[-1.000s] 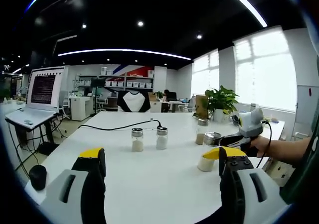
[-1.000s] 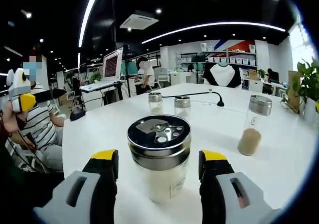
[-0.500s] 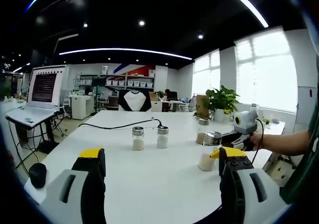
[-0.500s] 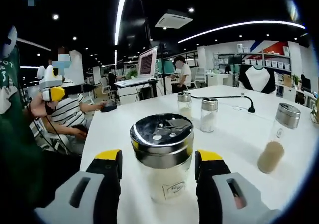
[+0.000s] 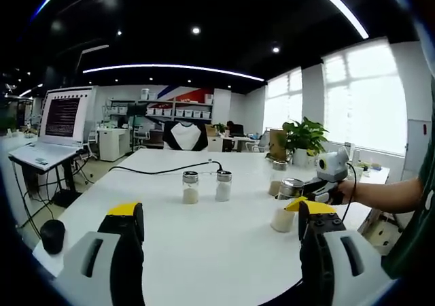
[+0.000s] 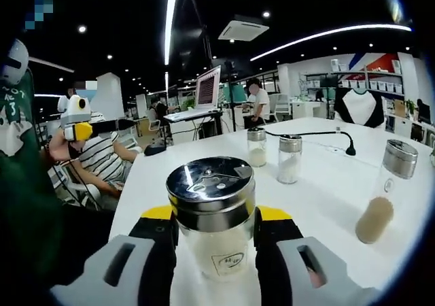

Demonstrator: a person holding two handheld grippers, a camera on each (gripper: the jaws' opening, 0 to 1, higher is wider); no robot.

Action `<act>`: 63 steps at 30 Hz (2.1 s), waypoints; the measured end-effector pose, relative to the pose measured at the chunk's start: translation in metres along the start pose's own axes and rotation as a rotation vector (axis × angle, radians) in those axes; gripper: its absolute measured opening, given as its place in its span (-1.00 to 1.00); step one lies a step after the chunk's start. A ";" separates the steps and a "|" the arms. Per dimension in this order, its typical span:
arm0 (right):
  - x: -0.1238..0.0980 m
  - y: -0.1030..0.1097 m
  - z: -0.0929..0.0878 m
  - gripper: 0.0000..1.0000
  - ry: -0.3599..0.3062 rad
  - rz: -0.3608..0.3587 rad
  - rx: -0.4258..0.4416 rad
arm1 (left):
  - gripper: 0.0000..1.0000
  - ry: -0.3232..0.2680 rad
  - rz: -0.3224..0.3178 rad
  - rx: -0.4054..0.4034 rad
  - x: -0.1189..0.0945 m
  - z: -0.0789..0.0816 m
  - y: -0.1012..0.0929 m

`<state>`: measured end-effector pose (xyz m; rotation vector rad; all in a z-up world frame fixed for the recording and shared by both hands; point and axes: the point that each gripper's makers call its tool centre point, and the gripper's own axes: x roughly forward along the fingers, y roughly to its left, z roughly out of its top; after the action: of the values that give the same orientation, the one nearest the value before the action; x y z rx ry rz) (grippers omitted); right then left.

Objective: Rotate the seasoning bottle until the label or dispensing opening points toward the visible target arrow and the bottle remains upright within the marked orientation range

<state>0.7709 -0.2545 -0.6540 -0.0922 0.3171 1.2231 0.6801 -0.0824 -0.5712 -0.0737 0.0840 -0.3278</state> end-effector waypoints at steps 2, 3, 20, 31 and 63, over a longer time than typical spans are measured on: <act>0.000 0.000 0.000 -0.15 -0.002 -0.001 -0.006 | 0.99 0.003 0.005 0.006 0.000 0.000 0.001; 0.000 0.001 0.000 -0.16 -0.002 -0.002 -0.010 | 0.99 0.001 0.005 0.003 0.000 0.001 0.002; 0.000 -0.003 0.000 -0.18 -0.009 -0.094 -0.023 | 0.99 0.010 -0.029 0.011 0.005 0.001 -0.013; -0.001 -0.007 0.000 -0.18 0.000 -0.208 0.014 | 0.99 0.013 -0.034 0.011 0.007 0.002 -0.017; -0.003 -0.020 -0.003 -0.19 -0.018 -0.513 0.089 | 0.99 0.010 -0.023 0.018 0.012 0.003 -0.021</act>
<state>0.7885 -0.2647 -0.6580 -0.0788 0.3078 0.7000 0.6850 -0.1064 -0.5671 -0.0547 0.0898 -0.3521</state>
